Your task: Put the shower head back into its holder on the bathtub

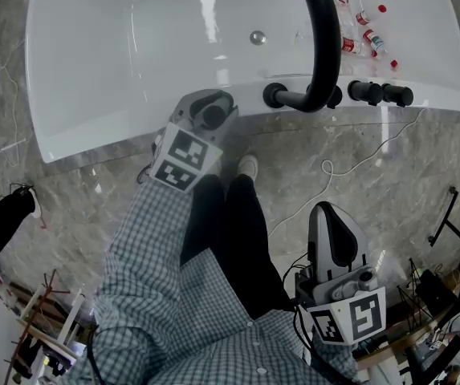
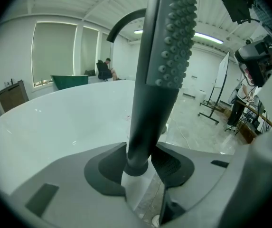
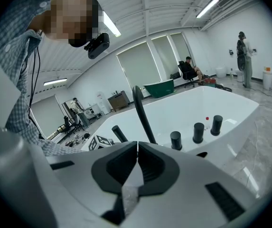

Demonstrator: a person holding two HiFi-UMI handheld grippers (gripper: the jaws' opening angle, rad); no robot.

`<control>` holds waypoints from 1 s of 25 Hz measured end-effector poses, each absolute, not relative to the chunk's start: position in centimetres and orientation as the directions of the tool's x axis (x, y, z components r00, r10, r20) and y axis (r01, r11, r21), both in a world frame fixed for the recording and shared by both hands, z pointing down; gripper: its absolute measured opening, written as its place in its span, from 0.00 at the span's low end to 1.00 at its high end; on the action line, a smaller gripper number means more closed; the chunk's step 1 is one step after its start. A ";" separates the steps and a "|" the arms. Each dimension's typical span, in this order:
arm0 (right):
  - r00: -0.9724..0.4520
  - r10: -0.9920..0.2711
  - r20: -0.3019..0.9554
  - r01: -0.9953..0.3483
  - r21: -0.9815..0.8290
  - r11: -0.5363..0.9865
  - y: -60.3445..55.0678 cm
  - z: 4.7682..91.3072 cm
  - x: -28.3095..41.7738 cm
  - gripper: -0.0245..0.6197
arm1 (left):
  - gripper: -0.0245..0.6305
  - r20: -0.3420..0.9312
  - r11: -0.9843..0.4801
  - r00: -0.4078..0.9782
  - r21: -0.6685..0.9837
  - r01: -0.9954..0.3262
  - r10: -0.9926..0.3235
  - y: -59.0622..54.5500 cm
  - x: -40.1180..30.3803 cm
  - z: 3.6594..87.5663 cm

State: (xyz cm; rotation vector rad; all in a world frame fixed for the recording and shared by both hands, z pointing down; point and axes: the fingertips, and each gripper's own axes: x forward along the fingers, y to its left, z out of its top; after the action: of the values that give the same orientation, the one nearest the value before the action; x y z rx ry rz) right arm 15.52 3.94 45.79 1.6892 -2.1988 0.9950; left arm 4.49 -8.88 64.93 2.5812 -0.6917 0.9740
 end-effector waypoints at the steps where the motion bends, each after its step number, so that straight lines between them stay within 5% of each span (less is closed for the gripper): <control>1: -0.330 -0.782 0.528 -0.913 -0.388 0.124 3.9 45.7 15.4 0.07 | 0.25 0.677 -0.838 0.654 0.100 -0.537 -0.339 -8.9 4.4 64.9; 25: -0.402 -0.780 0.480 -0.900 -0.365 0.239 1.4 42.6 9.8 0.07 | 0.23 0.554 -0.739 0.695 0.196 -0.644 -0.459 -6.9 -2.4 56.7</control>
State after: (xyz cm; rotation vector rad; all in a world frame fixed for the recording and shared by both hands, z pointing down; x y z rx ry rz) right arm 9.76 1.40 42.55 1.5903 -2.3095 0.8933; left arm -2.43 -6.90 56.66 2.5290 -0.8597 0.6806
